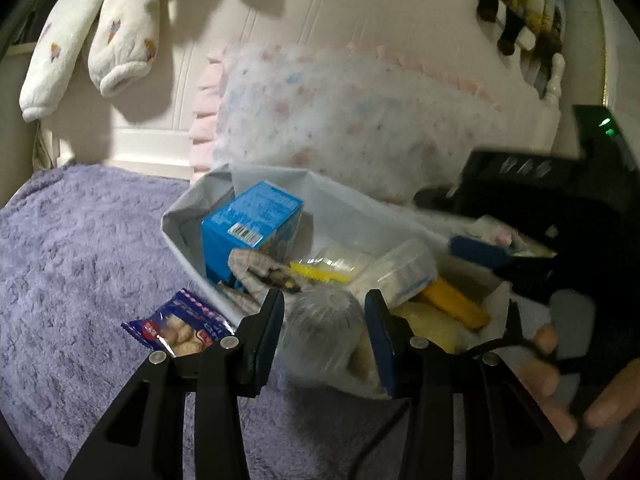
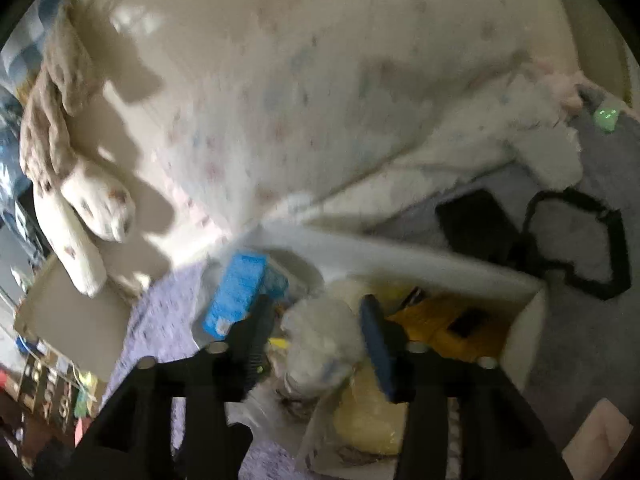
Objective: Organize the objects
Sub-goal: 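Carry the clear bottle into the white bin and open the right gripper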
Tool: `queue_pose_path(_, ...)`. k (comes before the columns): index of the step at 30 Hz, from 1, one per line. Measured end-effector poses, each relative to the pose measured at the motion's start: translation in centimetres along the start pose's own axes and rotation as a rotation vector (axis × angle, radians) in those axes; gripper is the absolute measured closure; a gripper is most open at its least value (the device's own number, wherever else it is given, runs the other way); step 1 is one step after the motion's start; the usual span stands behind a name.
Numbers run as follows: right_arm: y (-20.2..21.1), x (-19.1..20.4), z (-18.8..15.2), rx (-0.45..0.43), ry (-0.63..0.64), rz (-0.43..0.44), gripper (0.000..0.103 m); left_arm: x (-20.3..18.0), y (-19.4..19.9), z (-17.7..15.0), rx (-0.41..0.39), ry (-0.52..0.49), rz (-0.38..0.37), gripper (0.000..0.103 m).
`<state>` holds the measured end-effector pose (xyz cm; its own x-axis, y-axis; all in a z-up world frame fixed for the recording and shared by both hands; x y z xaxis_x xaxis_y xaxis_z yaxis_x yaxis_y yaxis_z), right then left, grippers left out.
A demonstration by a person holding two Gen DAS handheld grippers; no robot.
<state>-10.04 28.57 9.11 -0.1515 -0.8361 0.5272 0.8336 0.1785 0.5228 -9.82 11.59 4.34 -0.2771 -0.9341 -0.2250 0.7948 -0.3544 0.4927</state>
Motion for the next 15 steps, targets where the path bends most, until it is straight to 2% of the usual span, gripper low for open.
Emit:
queue_pose_path(3, 0.9, 1.5, 0.5, 0.035, 0.098, -0.03, 0.037, 0.6, 0.1, 0.1, 0.01, 0.032, -0.037, 0.063)
queue_pose_path(6, -0.2, 2.5, -0.6, 0.177, 0.147, -0.008, 0.037, 1.6, -0.2, -0.2, 0.029, 0.077, -0.027, 0.065)
queue_pose_path(8, -1.1, 2.7, -1.5, 0.272, 0.131, 0.048, 0.037, 2.2, -0.7, -0.7, 0.057, 0.086, -0.007, 0.069)
queue_pose_path(11, -2.1, 3.3, -2.9, 0.386, 0.122, 0.14, 0.037, 2.7, -1.1, -1.1, 0.071, 0.105, -0.011, 0.07)
queue_pose_path(15, -4.2, 2.9, -5.1, 0.541, 0.063, 0.203, 0.046, 3.0, -1.1, -1.2, 0.07, 0.114, -0.011, 0.071)
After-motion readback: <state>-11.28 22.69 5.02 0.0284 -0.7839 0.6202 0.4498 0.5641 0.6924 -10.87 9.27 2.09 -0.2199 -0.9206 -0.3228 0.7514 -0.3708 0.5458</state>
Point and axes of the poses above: each gripper's, at about its wrist camera, not at the fingertips, and y roughly against the way its jaws point, x to its left, z to its top, the point moved 5 cm from there along -y, roughly the way its jaws point, and after that the axes turned 3 degrees about z, right-handed, at the moved point
